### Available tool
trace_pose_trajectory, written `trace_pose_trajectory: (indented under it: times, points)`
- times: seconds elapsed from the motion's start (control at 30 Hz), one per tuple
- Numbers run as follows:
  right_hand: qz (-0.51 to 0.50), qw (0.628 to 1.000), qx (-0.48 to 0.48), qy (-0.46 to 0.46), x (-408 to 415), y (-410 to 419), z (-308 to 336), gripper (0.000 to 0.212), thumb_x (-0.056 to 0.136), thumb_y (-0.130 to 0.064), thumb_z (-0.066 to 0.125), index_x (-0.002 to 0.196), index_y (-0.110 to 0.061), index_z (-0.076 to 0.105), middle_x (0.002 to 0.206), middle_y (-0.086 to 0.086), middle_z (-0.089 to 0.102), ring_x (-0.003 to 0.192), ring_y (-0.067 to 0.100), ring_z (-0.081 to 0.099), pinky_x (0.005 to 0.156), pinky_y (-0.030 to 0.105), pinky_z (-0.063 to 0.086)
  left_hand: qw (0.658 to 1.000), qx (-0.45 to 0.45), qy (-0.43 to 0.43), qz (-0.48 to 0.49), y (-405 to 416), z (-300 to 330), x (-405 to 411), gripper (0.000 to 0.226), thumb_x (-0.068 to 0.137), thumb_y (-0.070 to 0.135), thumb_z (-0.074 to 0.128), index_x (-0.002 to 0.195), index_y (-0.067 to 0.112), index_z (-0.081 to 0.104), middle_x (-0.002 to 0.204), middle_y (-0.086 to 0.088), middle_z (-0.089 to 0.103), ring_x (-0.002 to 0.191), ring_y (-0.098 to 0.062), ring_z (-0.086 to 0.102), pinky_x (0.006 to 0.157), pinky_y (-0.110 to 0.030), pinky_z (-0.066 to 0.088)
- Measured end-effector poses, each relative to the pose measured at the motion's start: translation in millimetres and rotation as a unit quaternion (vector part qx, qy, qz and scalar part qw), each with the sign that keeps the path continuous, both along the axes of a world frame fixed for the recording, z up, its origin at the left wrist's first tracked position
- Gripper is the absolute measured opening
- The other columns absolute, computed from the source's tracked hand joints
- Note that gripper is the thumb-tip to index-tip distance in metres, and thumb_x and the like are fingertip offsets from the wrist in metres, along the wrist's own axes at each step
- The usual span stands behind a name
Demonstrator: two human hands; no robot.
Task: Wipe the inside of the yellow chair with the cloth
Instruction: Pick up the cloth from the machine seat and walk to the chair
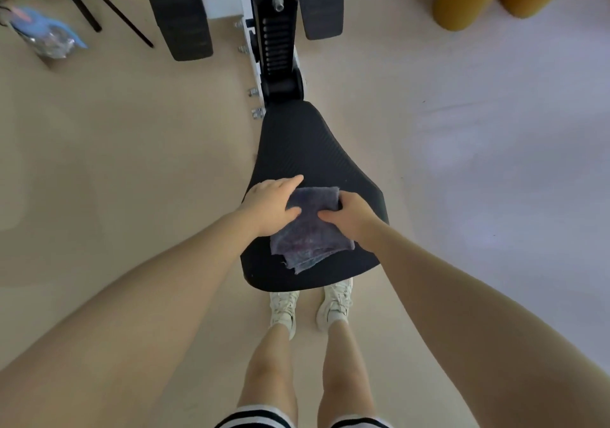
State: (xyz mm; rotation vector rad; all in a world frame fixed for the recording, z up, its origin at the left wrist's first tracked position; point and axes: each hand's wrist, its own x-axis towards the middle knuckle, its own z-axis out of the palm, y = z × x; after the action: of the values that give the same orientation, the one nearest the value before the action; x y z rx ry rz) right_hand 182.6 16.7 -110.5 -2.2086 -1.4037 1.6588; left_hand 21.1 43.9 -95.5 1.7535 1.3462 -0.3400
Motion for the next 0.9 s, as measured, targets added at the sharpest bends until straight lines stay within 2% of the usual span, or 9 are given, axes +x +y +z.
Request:
trace_pose_trajectory:
  times: [0.07, 0.13, 0.17, 0.23, 0.4, 0.63, 0.77, 0.83, 0.9]
  points:
    - [0.010, 0.999, 0.019, 0.033, 7.2, 3.2, 23.2, 0.029, 0.088, -0.014, 0.059, 0.115, -0.004, 0.056, 0.115, 0.017, 0.060, 0.097, 0.025, 0.057, 0.086, 0.034, 0.046, 0.996, -0.068, -0.033, 0.037, 2.6, 16.8, 3.9, 0.057, 0.092, 0.029, 0.056, 0.143, 0.023, 0.032, 0.138, -0.004, 0.046, 0.127, -0.024, 0.043, 0.100, -0.036, 0.039]
    - [0.032, 0.997, 0.071, 0.006, 20.5, 5.4, 55.8, 0.028, 0.089, -0.013, 0.055, 0.115, -0.003, 0.053, 0.109, 0.013, 0.059, 0.097, 0.026, 0.055, 0.083, 0.033, 0.045, 0.987, -0.123, -0.077, 0.075, 3.9, 41.8, 12.6, 0.024, 0.091, 0.031, 0.058, 0.114, 0.022, 0.056, 0.108, -0.001, 0.061, 0.105, -0.019, 0.057, 0.083, -0.029, 0.046]
    - [0.024, 0.995, 0.097, -0.009, 29.1, 4.6, 77.1, 0.025, 0.089, -0.011, 0.053, 0.113, -0.003, 0.052, 0.102, 0.009, 0.058, 0.092, 0.024, 0.053, 0.077, 0.029, 0.041, 0.983, -0.129, -0.099, 0.086, 4.3, 58.6, 19.6, 0.012, 0.092, 0.031, 0.057, 0.099, 0.022, 0.060, 0.096, 0.001, 0.063, 0.095, -0.016, 0.060, 0.076, -0.024, 0.046]
    - [-0.006, 0.989, 0.143, -0.021, 48.1, 1.1, 121.2, 0.020, 0.089, -0.009, 0.052, 0.109, -0.004, 0.052, 0.094, 0.004, 0.056, 0.085, 0.019, 0.050, 0.070, 0.025, 0.036, 0.968, -0.140, -0.161, 0.130, 5.1, 93.0, 36.3, 0.011, 0.093, 0.029, 0.055, 0.089, 0.022, 0.062, 0.088, 0.003, 0.065, 0.085, -0.012, 0.061, 0.071, -0.021, 0.045]
    - [-0.086, 0.976, 0.189, -0.065, 111.6, -2.2, 224.7, 0.014, 0.089, -0.016, 0.053, 0.096, -0.004, 0.053, 0.087, 0.008, 0.057, 0.080, 0.023, 0.051, 0.069, 0.029, 0.037, 0.944, -0.156, -0.258, 0.136, 23.9, 183.6, 104.6, 0.016, 0.095, 0.024, 0.052, 0.086, 0.020, 0.065, 0.084, 0.003, 0.069, 0.083, -0.013, 0.064, 0.075, -0.023, 0.046]
    - [-0.039, 0.934, 0.284, -0.212, 230.1, -24.1, 305.2, 0.017, 0.089, -0.021, 0.051, 0.082, -0.011, 0.040, 0.078, 0.004, 0.053, 0.073, 0.025, 0.048, 0.064, 0.030, 0.035, 0.952, -0.112, -0.284, 0.014, 34.1, 268.2, 256.6, 0.014, 0.097, 0.021, 0.048, 0.098, 0.017, 0.062, 0.089, 0.003, 0.065, 0.087, -0.013, 0.060, 0.072, -0.024, 0.045]
    - [-0.122, 0.926, 0.297, -0.197, 326.8, -33.7, 307.8, 0.016, 0.088, -0.019, 0.051, 0.080, -0.009, 0.041, 0.071, 0.002, 0.051, 0.067, 0.023, 0.047, 0.059, 0.030, 0.035, 0.951, -0.098, -0.293, -0.033, 32.6, 279.4, 354.9, 0.014, 0.096, 0.021, 0.050, 0.094, 0.015, 0.063, 0.085, 0.002, 0.064, 0.081, -0.011, 0.058, 0.068, -0.023, 0.043]
    - [-0.177, 0.936, 0.265, -0.150, 378.0, -28.5, 304.3, 0.021, 0.087, -0.020, 0.052, 0.086, 0.000, 0.046, 0.074, 0.005, 0.050, 0.064, 0.018, 0.046, 0.057, 0.026, 0.036, 0.959, -0.072, -0.265, -0.075, 35.8, 275.1, 403.4, 0.020, 0.095, 0.022, 0.050, 0.102, 0.011, 0.064, 0.094, -0.004, 0.067, 0.089, -0.017, 0.059, 0.075, -0.027, 0.045]
    - [-0.200, 0.951, 0.214, -0.095, 419.0, -18.7, 303.2, 0.027, 0.085, -0.023, 0.052, 0.097, 0.001, 0.056, 0.079, 0.008, 0.059, 0.071, 0.019, 0.055, 0.064, 0.027, 0.043, 0.967, -0.044, -0.231, -0.096, 39.8, 270.8, 444.1, 0.028, 0.093, 0.023, 0.050, 0.110, 0.006, 0.063, 0.104, -0.011, 0.067, 0.098, -0.023, 0.059, 0.087, -0.033, 0.046]
